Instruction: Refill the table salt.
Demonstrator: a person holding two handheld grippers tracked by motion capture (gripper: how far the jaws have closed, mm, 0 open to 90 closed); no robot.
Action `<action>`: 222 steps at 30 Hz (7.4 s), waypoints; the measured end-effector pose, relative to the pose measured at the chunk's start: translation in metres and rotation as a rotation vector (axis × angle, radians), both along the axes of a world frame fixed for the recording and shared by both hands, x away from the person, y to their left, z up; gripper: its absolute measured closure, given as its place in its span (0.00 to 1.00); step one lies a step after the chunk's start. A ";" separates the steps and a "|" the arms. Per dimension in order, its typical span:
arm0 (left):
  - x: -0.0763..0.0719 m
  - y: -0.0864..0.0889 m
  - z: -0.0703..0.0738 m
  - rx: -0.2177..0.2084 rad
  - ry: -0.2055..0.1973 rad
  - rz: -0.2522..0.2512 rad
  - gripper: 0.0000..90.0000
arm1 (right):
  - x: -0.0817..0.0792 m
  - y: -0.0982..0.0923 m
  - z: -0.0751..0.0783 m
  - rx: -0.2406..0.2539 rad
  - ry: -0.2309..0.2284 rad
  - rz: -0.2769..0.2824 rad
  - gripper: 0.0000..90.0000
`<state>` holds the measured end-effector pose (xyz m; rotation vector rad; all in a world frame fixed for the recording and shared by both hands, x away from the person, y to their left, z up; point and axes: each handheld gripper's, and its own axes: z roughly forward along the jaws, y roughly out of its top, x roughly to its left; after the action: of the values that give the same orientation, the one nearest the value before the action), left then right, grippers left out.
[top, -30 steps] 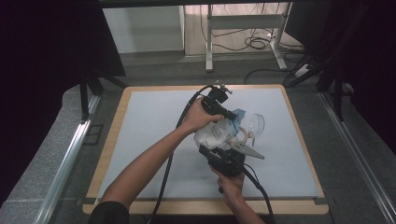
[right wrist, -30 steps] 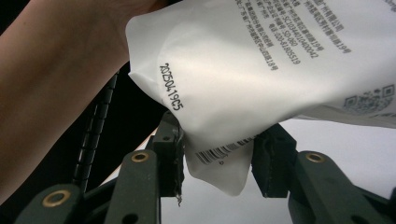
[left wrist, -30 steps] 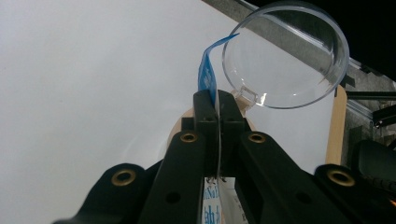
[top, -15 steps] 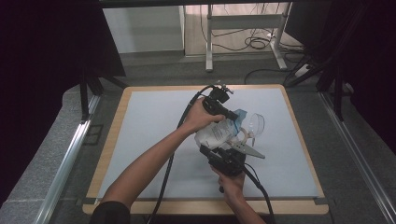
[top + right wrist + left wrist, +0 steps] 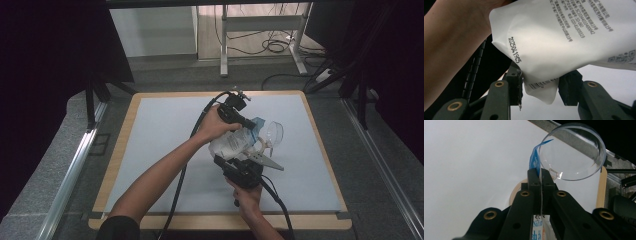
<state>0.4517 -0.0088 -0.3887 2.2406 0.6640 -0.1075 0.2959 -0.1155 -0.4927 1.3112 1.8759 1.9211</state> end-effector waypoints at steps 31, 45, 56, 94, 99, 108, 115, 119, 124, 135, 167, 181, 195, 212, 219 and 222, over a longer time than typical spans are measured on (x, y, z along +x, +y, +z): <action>0.000 -0.001 0.001 0.006 0.005 -0.012 1.00 | -0.004 0.007 0.000 0.005 -0.003 -0.054 0.66; 0.000 -0.002 0.002 0.009 0.005 -0.012 1.00 | -0.005 0.008 -0.001 0.008 -0.006 -0.065 0.66; 0.001 0.000 0.002 0.009 0.004 -0.010 1.00 | -0.004 0.008 0.000 0.026 0.006 -0.059 0.66; 0.003 -0.002 0.002 0.013 0.015 -0.018 1.00 | -0.004 0.005 0.002 0.053 0.015 -0.048 0.67; 0.003 -0.003 0.003 0.010 0.017 -0.018 1.00 | -0.004 0.005 0.003 0.061 0.012 -0.048 0.67; 0.004 -0.004 0.002 0.010 0.018 -0.021 1.00 | -0.004 0.004 0.004 0.055 0.006 -0.049 0.67; 0.003 -0.004 0.002 0.010 0.016 -0.021 1.00 | -0.003 0.003 0.004 0.049 0.001 -0.047 0.67; 0.003 -0.004 0.002 0.009 0.015 -0.020 1.00 | -0.003 0.003 0.004 0.049 0.000 -0.048 0.67; 0.004 -0.004 0.001 0.010 0.015 -0.021 1.00 | -0.003 0.003 0.004 0.049 0.000 -0.048 0.67; 0.004 -0.005 0.002 0.013 0.012 -0.021 1.00 | -0.003 0.003 0.005 0.054 0.002 -0.050 0.67; 0.006 -0.007 0.001 0.014 0.018 -0.026 1.00 | -0.003 0.002 0.007 0.043 -0.010 -0.058 0.68; 0.006 -0.006 0.002 0.009 0.019 -0.030 1.00 | -0.004 0.003 0.008 0.043 -0.015 -0.054 0.68; 0.007 -0.006 0.001 0.009 0.025 -0.030 1.00 | -0.003 0.003 0.010 0.034 -0.026 -0.056 0.68; 0.006 -0.007 0.001 0.011 0.025 -0.033 1.00 | -0.003 0.003 0.011 0.034 -0.027 -0.056 0.68; 0.006 -0.007 0.001 0.010 0.023 -0.034 1.00 | -0.003 0.003 0.011 0.033 -0.032 -0.054 0.68; 0.006 -0.007 0.001 0.011 0.023 -0.034 1.00 | -0.003 0.003 0.011 0.035 -0.033 -0.053 0.68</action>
<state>0.4578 -0.0157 -0.3878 2.2651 0.6401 -0.1469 0.2933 -0.1126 -0.4813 1.3177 1.7817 1.9454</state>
